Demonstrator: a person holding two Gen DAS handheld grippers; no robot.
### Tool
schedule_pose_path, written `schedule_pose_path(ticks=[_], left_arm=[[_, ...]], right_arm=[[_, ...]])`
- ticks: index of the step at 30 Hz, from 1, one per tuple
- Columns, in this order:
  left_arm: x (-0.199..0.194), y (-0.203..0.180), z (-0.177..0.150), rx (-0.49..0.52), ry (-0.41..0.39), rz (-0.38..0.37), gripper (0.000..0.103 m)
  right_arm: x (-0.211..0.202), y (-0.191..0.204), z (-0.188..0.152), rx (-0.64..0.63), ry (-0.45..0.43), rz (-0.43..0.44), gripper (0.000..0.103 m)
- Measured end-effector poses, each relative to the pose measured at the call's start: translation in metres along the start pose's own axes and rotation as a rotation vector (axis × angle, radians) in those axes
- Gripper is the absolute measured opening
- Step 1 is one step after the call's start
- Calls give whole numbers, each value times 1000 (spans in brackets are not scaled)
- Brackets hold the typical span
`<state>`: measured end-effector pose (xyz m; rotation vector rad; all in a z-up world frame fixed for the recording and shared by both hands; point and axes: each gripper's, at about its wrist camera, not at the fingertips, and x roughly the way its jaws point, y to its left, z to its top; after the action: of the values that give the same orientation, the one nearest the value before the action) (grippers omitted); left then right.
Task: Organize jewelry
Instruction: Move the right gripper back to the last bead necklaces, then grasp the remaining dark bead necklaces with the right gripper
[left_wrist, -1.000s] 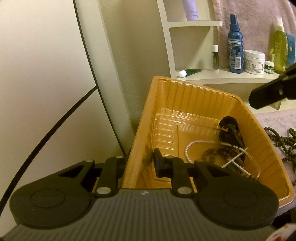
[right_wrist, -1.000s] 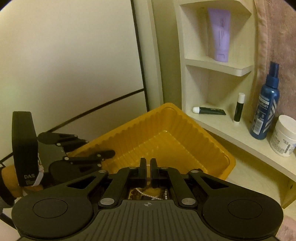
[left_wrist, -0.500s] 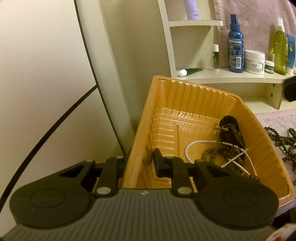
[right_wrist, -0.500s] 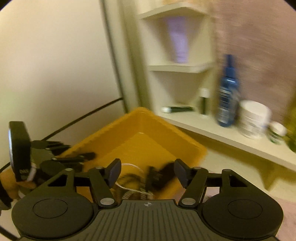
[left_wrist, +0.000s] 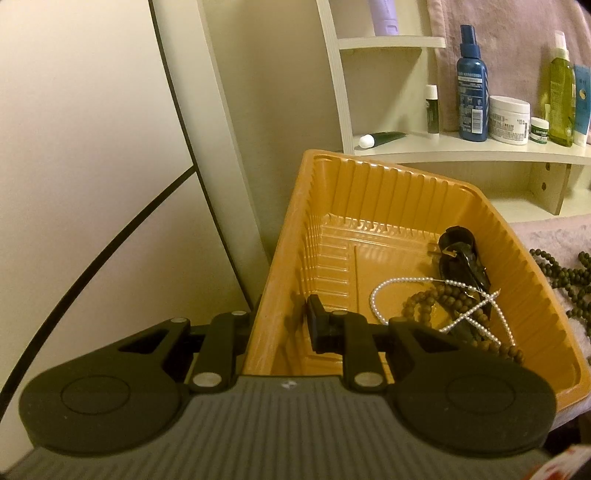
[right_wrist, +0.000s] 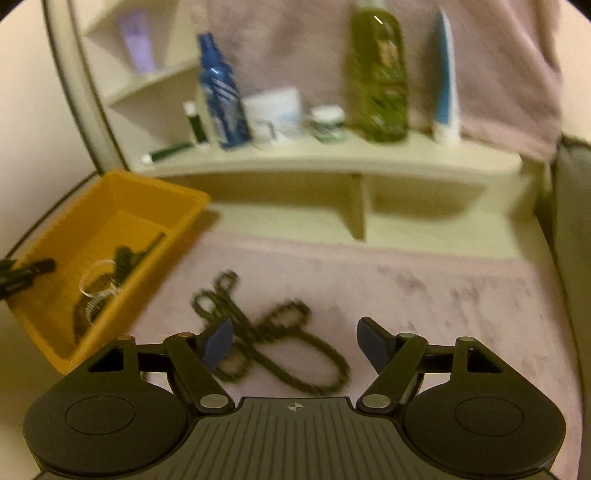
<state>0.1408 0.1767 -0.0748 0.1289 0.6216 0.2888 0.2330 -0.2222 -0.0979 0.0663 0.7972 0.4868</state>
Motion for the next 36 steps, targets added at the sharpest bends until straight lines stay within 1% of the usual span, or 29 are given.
schedule_pose_path(ticks=[4, 7, 9, 10, 12, 13, 14, 18, 19, 20, 21, 25, 28, 29, 30, 31, 33, 34, 36], left_arm=[[1, -1, 0, 4, 1, 1, 20], [1, -1, 0, 5, 0, 2, 20], [1, -1, 0, 5, 0, 2, 20], [1, -1, 0, 5, 0, 2, 20], [1, -1, 0, 6, -1, 3, 20], [1, -1, 0, 7, -1, 3, 20], [2, -1, 0, 7, -1, 3, 20], [2, -1, 0, 6, 0, 3, 20], [2, -1, 0, 5, 0, 3, 20], [2, -1, 0, 6, 0, 3, 20], [2, -1, 0, 6, 0, 3, 20], [2, -2, 0, 6, -1, 3, 20], [2, -2, 0, 6, -1, 3, 20], [2, -2, 0, 7, 0, 4, 20], [2, -2, 0, 7, 0, 4, 20], [2, -1, 0, 5, 0, 3, 20], [2, -1, -1, 6, 0, 4, 20], [2, -1, -1, 6, 1, 4, 20], [2, -1, 0, 4, 1, 4, 20]], right_arm=[[12, -10, -9, 4, 29, -15, 75], [23, -20, -15, 33, 44, -7, 75], [34, -20, -15, 43, 40, -1, 77], [35, -18, -15, 39, 25, 13, 79], [39, -14, -12, 53, 29, 58, 84], [42, -10, -11, 50, 34, 82, 85], [45, -4, -9, 27, 42, 102, 87], [57, 26, -8, -75, 75, 169, 89], [58, 34, -8, -105, 96, 215, 89], [58, 42, -10, -136, 103, 227, 90], [59, 49, -11, -171, 107, 222, 91], [61, 70, -23, -311, 99, 144, 90], [62, 74, -28, -336, 82, 108, 88], [63, 74, -27, -328, 77, 104, 81], [62, 72, -26, -318, 70, 98, 72], [62, 69, -24, -305, 64, 92, 66], [62, 64, -19, -295, 62, 78, 48], [63, 64, -18, -300, 64, 78, 43], [60, 65, -17, -310, 67, 84, 21]])
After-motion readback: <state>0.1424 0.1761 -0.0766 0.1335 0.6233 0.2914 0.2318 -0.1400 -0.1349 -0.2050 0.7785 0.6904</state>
